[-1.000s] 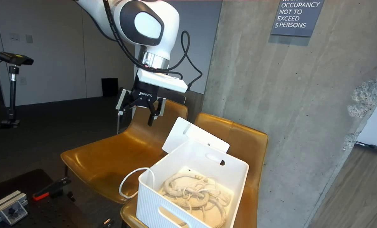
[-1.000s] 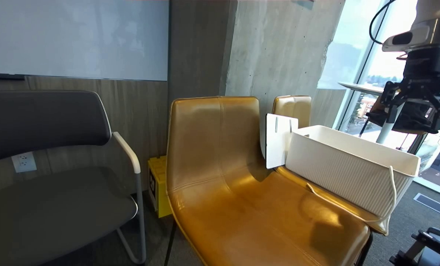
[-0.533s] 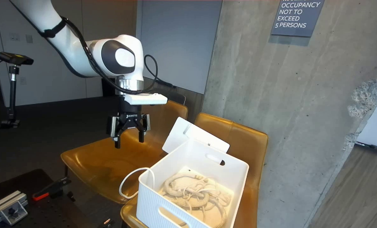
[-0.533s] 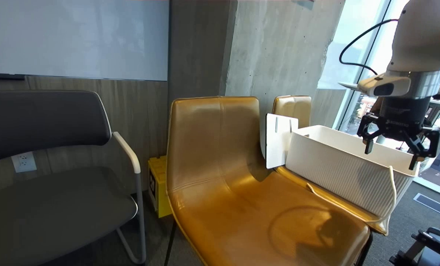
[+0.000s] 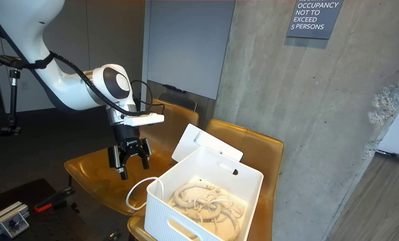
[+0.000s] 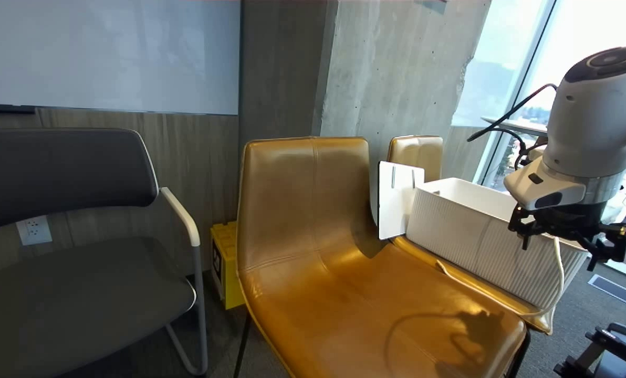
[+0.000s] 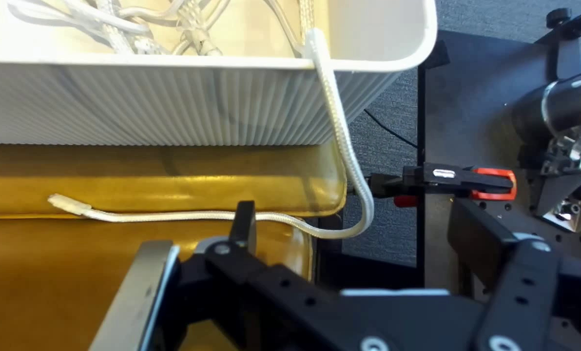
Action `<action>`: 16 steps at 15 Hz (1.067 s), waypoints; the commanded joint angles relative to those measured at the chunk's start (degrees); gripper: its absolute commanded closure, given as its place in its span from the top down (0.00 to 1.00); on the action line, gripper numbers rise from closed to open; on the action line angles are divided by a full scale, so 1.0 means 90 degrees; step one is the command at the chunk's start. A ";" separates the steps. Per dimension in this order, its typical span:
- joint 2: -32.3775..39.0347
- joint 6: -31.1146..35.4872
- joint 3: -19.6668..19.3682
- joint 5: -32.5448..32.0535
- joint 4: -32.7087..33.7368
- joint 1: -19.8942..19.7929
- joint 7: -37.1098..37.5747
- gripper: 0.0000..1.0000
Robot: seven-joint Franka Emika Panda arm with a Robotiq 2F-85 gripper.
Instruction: Put the cable inside the storage box, then take it out
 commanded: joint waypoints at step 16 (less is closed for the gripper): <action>0.0851 -0.0240 -0.0025 -0.0301 0.0713 -0.0336 -0.0020 0.18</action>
